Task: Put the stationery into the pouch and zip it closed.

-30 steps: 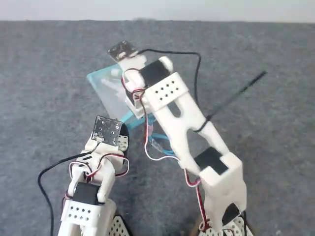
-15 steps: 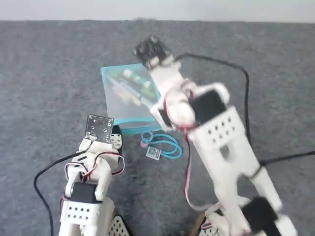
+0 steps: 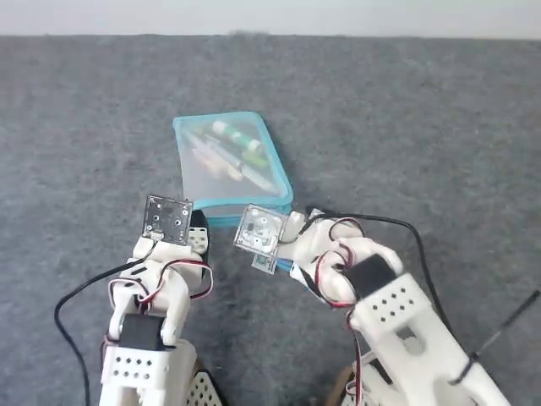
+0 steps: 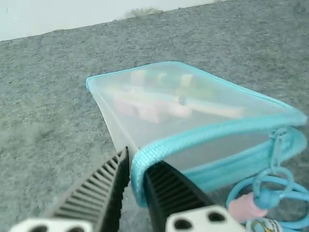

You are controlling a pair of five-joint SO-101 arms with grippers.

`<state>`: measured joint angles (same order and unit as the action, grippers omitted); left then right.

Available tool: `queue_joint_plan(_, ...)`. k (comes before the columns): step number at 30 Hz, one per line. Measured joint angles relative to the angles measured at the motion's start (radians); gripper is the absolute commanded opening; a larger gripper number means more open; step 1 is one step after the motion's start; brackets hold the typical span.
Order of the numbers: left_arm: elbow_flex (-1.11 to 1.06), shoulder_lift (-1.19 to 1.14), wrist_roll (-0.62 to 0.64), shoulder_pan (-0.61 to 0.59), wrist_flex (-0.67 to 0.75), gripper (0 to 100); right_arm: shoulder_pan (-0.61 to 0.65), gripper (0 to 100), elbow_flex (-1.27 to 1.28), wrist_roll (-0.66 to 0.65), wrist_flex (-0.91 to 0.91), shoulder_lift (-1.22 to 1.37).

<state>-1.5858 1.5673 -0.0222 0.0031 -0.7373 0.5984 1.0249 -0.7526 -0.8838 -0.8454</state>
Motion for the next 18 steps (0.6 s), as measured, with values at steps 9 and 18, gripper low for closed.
queue_joint_plan(9, 0.0, 0.0, 0.0, 0.0, 0.0, 1, -0.003, 26.7, 0.003, -0.074, 0.081, 0.028)
queue_joint_plan(18, 0.0, 0.0, 0.0, 0.0, 0.0, 1, -0.003, 26.7, -0.075, -0.081, 0.149, 0.279)
